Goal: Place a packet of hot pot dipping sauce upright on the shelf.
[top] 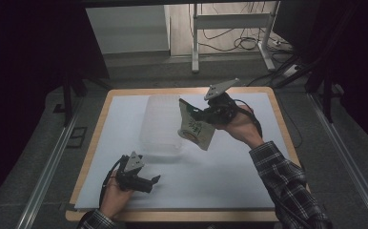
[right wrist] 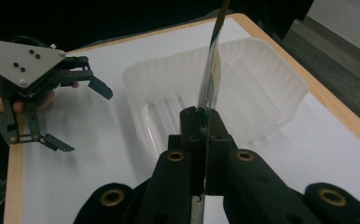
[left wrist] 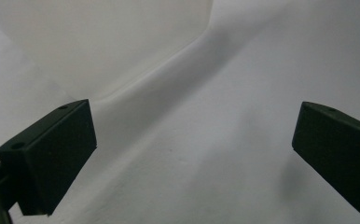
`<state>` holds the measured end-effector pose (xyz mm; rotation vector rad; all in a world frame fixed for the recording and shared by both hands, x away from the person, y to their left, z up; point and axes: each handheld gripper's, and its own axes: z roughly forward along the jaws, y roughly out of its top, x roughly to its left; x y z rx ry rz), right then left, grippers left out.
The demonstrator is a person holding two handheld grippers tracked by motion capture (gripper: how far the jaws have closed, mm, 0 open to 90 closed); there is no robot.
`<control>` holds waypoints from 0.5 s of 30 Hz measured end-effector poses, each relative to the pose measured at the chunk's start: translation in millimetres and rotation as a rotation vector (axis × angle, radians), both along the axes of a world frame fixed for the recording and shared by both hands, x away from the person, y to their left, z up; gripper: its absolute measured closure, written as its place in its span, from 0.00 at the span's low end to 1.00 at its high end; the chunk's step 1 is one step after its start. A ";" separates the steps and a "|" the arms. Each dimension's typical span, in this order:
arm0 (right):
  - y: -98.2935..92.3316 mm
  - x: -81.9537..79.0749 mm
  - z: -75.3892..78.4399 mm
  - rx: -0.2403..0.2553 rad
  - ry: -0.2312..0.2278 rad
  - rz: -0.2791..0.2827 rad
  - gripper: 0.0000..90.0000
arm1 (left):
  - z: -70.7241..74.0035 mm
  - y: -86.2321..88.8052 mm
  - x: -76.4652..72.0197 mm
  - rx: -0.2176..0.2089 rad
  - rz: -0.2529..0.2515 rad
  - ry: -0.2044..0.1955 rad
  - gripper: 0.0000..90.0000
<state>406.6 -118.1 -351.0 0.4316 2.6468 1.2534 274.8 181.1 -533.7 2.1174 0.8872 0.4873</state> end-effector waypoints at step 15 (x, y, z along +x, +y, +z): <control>45.0 23.8 -7.6 -0.104 -0.016 0.046 0.99 | 0.0 -0.1 -0.4 0.000 0.001 0.002 0.00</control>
